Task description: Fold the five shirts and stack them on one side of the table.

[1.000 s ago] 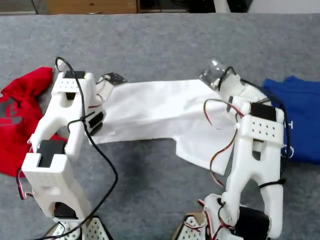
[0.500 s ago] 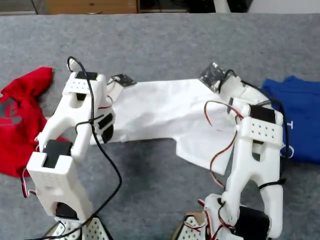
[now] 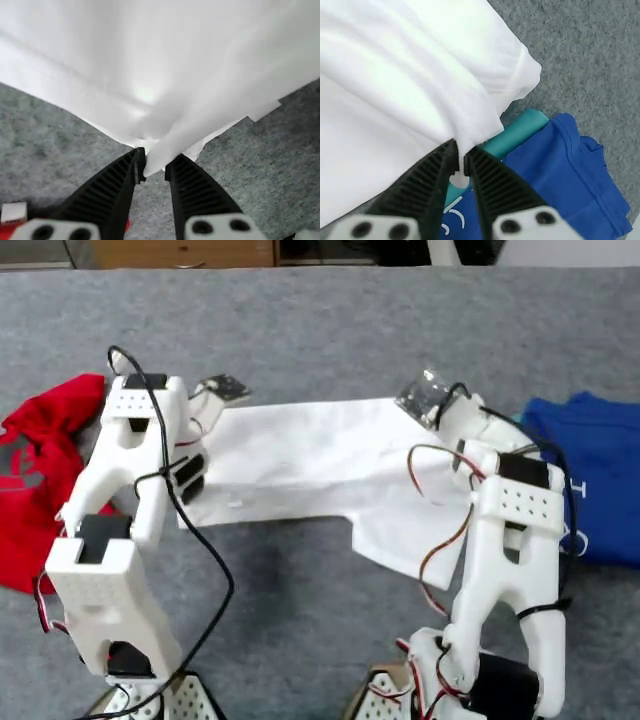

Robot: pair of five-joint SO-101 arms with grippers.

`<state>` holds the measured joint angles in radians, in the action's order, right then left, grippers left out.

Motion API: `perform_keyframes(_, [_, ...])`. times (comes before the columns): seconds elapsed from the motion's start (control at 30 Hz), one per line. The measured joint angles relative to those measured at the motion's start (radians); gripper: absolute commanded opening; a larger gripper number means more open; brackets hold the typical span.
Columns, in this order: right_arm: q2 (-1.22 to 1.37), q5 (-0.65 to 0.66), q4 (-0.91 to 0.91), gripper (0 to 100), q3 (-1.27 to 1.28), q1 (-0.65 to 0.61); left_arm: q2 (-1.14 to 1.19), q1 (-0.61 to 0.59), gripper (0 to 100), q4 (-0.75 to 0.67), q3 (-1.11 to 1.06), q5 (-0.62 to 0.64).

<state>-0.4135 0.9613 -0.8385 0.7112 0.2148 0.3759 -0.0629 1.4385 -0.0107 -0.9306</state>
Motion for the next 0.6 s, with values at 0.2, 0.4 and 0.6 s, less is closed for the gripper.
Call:
perform_keyframes(0.2, [0.0, 0.0, -0.031, 0.2, 0.0, -0.014, 0.078, -0.014, 6, 0.005, 0.009, -0.011])
perform_keyframes(0.4, [-0.002, 0.0, -0.049, 0.2, 0.017, -0.04, 0.101, -0.038, 17, 0.009, 0.048, -0.011])
perform_keyframes(0.6, [-0.002, 0.003, -0.049, 0.2, 0.02, -0.038, 0.101, -0.081, 19, 0.0, 0.074, -0.011])
